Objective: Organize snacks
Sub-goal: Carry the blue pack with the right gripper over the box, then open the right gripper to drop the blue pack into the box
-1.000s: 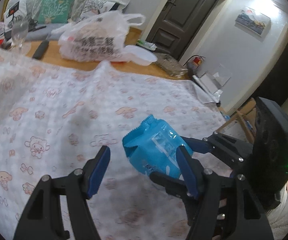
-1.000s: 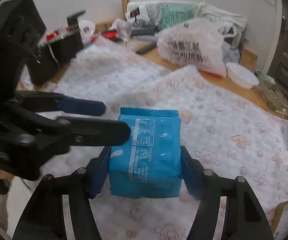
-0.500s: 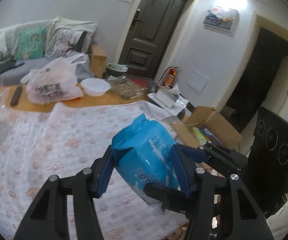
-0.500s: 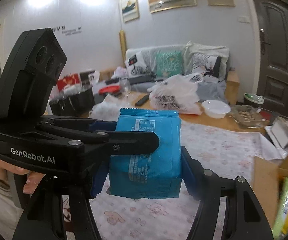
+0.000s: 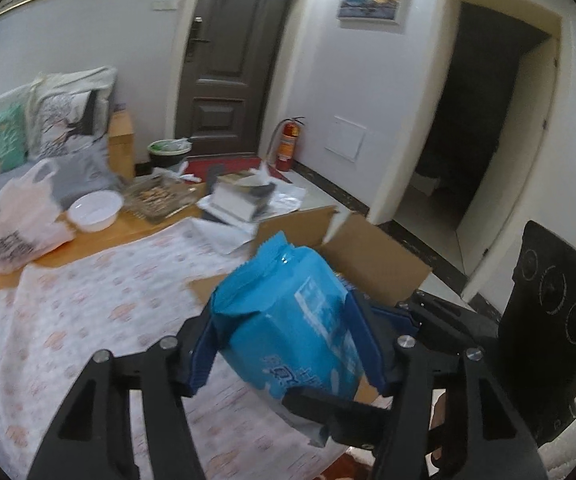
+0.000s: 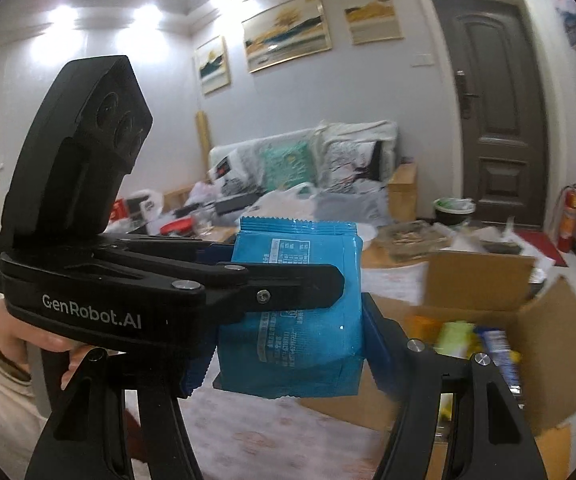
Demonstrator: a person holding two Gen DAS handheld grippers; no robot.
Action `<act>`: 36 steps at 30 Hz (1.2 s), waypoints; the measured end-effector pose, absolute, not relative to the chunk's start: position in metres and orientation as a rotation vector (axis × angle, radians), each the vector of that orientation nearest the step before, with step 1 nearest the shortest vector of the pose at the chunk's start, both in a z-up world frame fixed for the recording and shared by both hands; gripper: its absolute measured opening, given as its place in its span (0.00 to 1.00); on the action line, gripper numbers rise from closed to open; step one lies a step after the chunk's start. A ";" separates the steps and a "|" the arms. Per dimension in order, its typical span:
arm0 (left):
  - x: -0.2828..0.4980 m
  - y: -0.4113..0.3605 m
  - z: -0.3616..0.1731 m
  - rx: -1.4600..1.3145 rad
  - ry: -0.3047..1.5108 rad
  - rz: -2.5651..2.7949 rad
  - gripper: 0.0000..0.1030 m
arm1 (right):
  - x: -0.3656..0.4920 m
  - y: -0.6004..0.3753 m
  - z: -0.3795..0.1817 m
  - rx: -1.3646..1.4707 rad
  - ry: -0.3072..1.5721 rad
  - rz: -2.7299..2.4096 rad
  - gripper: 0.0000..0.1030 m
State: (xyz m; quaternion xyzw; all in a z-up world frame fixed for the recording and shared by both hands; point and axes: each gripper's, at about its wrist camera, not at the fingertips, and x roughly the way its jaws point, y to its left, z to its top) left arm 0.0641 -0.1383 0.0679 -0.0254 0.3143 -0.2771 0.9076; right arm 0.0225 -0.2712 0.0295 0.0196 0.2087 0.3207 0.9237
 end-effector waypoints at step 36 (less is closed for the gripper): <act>0.170 -0.245 0.011 -0.036 0.842 -0.602 0.56 | 0.099 -0.374 -0.008 -0.021 0.594 0.461 0.61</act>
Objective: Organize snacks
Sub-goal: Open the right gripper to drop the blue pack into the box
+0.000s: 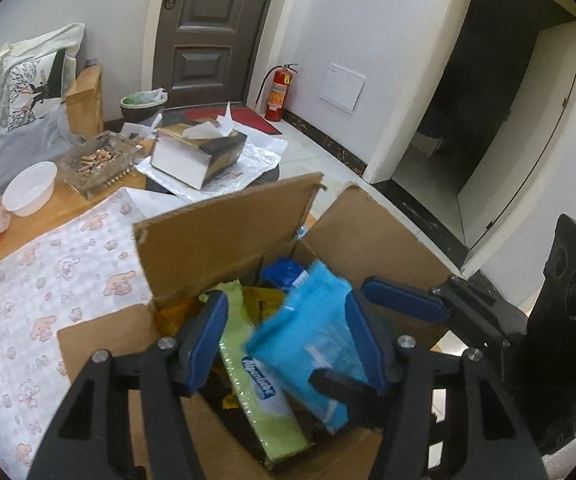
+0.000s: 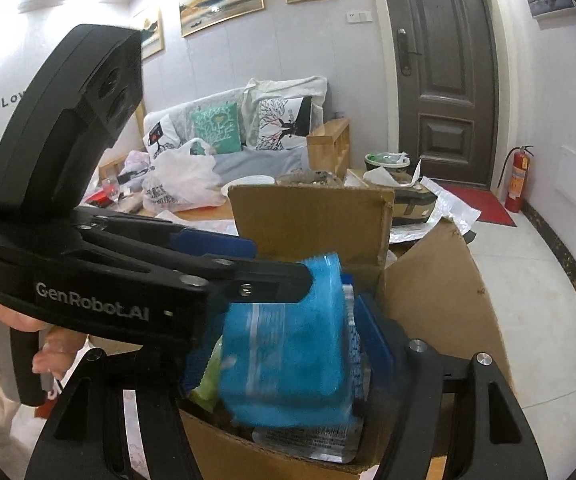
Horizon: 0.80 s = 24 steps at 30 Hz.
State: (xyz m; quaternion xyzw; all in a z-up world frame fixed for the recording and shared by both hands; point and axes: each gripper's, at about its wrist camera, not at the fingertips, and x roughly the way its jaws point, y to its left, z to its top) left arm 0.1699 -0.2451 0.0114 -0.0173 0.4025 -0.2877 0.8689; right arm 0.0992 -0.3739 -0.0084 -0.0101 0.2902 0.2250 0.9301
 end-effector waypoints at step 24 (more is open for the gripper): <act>0.041 -0.134 0.062 -0.009 0.435 -0.107 0.99 | 0.041 -0.351 0.046 -0.001 0.323 0.538 0.94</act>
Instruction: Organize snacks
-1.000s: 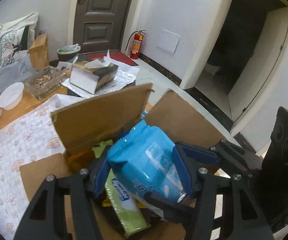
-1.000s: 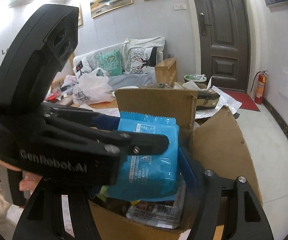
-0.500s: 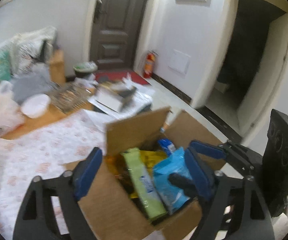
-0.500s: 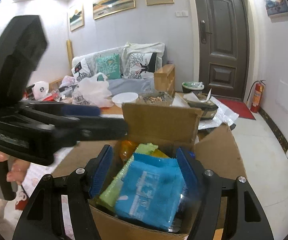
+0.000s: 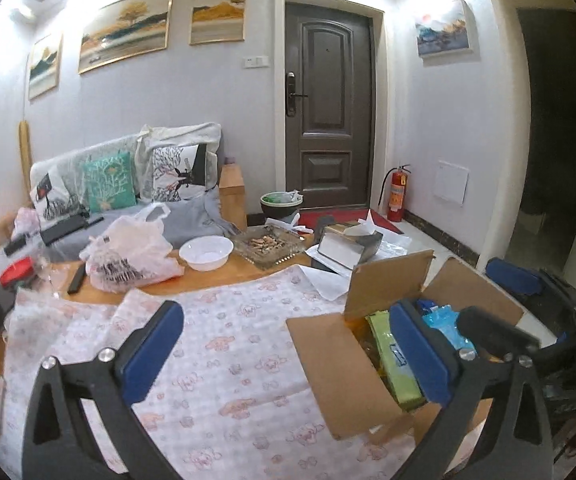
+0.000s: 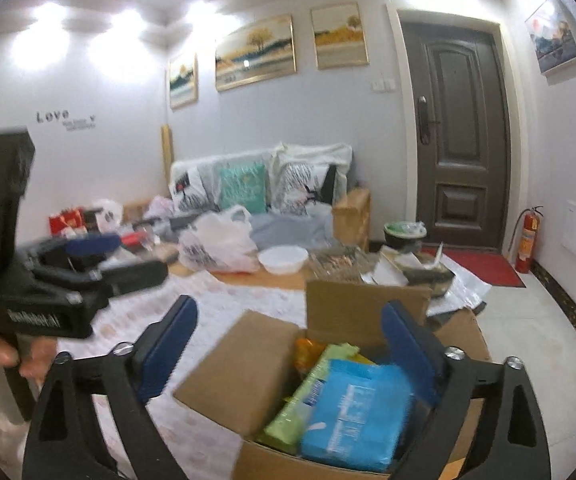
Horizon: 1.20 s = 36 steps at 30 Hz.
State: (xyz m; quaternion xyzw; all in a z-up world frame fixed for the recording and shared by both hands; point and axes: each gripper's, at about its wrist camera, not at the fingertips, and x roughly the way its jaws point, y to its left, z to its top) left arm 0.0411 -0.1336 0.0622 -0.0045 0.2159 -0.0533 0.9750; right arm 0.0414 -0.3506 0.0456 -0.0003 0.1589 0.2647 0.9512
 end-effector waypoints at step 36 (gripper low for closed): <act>0.019 -0.135 0.050 -0.092 0.397 -0.137 0.99 | 0.015 -0.356 0.047 0.008 0.294 0.518 1.00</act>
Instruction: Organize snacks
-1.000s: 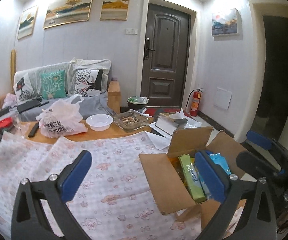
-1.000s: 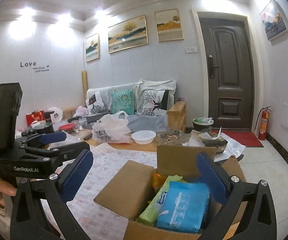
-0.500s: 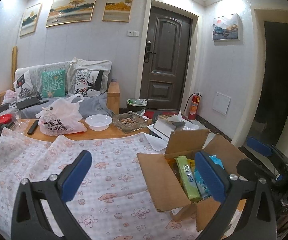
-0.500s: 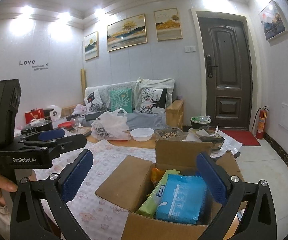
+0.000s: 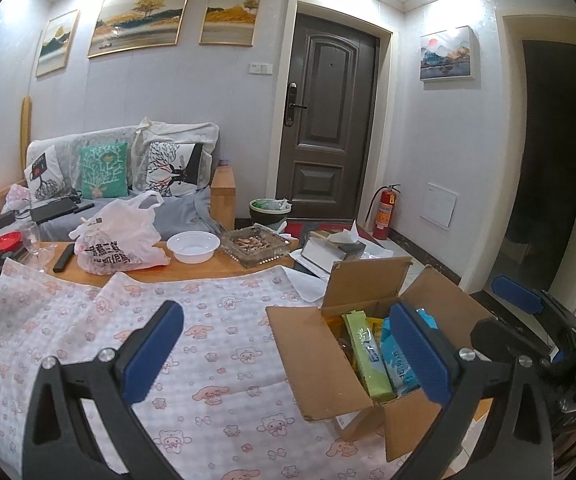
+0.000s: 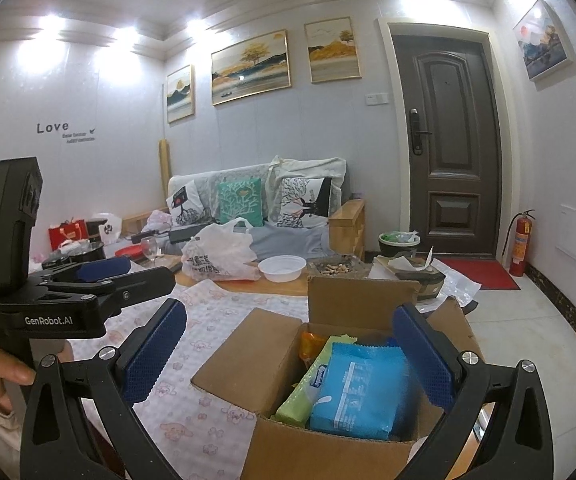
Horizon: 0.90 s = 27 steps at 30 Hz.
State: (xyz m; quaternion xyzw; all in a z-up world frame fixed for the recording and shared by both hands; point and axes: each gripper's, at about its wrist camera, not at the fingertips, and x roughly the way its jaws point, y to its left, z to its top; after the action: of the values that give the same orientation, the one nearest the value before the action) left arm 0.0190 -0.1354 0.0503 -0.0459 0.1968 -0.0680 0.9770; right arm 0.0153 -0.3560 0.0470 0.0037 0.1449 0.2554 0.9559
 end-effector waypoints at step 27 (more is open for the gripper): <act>0.019 -0.135 0.052 -0.092 0.395 -0.133 0.99 | 0.012 -0.363 0.047 0.010 0.295 0.516 1.00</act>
State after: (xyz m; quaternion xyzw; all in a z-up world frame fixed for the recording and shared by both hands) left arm 0.0189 -0.1349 0.0518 -0.0458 0.1961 -0.0659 0.9773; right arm 0.0119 -0.3626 0.0474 0.0048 0.1452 0.2541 0.9562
